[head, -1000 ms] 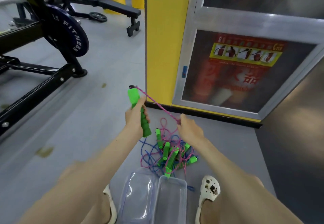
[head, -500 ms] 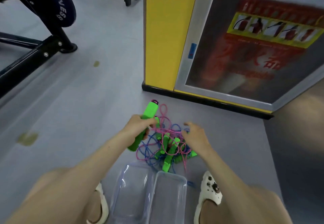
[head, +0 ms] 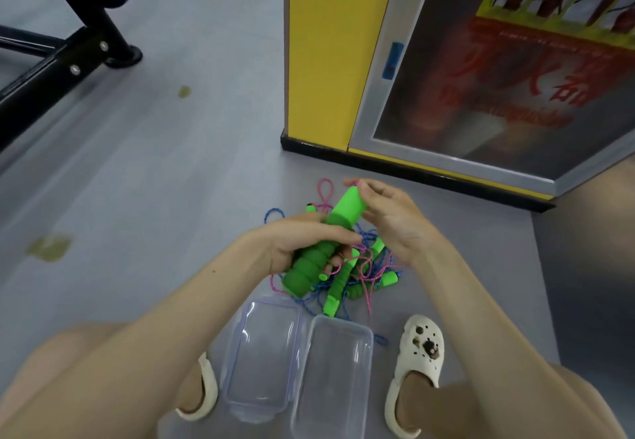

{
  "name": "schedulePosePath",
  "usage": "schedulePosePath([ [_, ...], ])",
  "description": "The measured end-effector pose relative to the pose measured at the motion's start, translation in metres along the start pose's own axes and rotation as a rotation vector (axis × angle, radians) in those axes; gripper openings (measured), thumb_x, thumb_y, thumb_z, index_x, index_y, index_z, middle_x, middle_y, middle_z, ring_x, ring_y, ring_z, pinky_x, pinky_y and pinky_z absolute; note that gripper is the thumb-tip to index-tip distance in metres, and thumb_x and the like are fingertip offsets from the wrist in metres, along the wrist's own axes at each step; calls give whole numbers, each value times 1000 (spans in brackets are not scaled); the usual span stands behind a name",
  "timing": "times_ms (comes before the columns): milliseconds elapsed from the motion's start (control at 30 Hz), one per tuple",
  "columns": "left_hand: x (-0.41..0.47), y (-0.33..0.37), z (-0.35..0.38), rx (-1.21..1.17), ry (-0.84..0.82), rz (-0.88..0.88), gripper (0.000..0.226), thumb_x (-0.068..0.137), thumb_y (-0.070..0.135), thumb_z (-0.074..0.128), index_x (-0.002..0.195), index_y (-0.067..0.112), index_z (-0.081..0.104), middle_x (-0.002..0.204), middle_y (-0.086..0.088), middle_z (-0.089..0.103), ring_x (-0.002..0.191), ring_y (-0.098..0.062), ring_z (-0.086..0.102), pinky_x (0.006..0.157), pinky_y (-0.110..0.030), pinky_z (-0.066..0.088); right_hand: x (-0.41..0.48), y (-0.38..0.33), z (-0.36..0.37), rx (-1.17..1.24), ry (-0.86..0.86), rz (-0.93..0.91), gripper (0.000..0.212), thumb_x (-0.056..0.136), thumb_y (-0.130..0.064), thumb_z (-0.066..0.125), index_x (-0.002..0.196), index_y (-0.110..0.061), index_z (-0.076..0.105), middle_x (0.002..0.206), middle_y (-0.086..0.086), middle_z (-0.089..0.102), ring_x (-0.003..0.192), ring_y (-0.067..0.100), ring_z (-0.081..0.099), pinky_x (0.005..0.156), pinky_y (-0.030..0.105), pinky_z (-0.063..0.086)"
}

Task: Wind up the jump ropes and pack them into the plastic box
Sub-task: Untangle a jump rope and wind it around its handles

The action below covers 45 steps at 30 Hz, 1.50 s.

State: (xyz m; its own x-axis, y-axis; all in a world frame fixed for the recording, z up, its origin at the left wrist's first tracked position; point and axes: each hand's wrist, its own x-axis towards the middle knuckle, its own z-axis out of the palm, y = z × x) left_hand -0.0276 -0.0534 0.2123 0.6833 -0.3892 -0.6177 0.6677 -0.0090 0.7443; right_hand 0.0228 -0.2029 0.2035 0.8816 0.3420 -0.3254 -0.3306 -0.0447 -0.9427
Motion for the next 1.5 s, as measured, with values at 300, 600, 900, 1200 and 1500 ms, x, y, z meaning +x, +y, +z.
schedulePosePath([
  [300,-10,-13,-5,-78,-222,-79,18,91,14,54,75,11,47,48,-1,43,29,-7,34,38,-17,37,3,4,3,-173,11,-18,30,92,-35,54,84,-7,63,64,5,61,58,13,55,59,25,46],
  [600,-3,-21,-5,302,97,-46,12,85,4,61,82,4,49,49,-7,50,33,-17,44,39,-23,42,8,18,31,-565,306,-154,52,98,-28,44,48,-14,37,43,-5,38,50,15,35,56,33,29],
  [900,13,-46,8,1162,656,239,24,87,30,58,99,11,49,75,-4,50,76,-34,59,61,-36,44,10,19,38,-777,389,-85,49,98,-28,37,52,-15,31,55,6,37,56,27,34,58,34,25],
  [1200,-17,-11,-19,201,-161,-122,33,81,33,63,103,10,57,61,-6,59,46,-16,57,48,-23,47,13,2,24,-546,310,-183,49,98,-31,43,61,0,53,48,0,39,48,15,37,52,27,32],
  [1500,11,-39,7,1069,606,37,18,81,27,61,87,12,55,67,-1,52,64,-26,60,57,-30,46,6,17,17,-698,442,-54,44,97,-22,36,55,-13,33,58,4,39,52,19,36,50,35,23],
])
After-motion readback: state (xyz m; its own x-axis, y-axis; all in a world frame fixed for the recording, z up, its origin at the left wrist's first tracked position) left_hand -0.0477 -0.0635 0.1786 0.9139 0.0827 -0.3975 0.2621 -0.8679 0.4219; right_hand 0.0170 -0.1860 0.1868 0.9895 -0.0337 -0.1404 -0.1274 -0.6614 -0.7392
